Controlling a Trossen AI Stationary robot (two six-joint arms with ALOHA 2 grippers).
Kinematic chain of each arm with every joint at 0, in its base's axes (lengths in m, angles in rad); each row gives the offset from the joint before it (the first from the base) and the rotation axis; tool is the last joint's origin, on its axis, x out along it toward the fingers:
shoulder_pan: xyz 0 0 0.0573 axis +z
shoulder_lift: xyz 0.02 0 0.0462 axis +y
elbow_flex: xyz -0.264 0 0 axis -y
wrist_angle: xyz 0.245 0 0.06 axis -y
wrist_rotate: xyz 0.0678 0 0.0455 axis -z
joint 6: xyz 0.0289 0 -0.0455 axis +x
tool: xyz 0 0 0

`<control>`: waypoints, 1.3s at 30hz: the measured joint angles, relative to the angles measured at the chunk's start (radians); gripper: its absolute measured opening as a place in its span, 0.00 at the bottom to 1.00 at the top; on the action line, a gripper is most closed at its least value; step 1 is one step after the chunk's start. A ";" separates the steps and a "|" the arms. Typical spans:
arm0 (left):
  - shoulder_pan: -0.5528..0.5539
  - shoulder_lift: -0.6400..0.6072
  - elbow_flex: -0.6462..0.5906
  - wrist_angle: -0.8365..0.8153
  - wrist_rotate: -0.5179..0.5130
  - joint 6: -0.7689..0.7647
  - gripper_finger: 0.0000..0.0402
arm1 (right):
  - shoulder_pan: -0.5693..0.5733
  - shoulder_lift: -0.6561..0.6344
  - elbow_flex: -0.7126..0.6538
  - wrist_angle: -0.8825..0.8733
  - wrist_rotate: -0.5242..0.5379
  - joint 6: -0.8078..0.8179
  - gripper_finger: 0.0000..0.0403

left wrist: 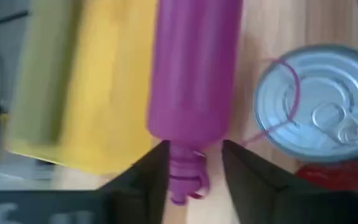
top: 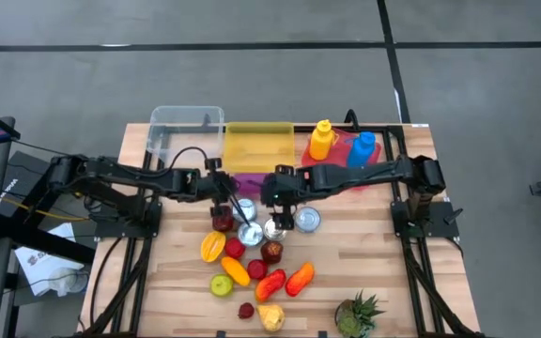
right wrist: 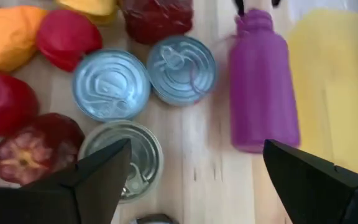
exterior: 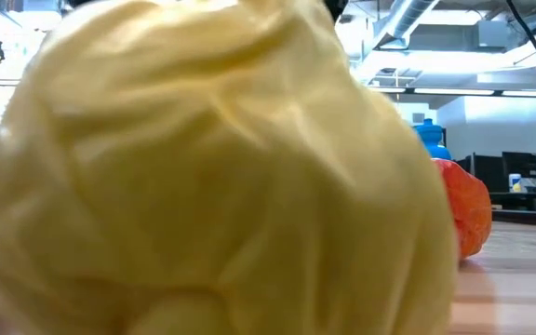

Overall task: Pick & Place Food Item
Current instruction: Put the purple water bottle into the pink bin

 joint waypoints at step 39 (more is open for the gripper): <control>0.207 0.144 -0.156 0.240 0.225 0.168 0.47 | 0.064 -0.001 -0.075 0.024 0.000 -0.036 0.83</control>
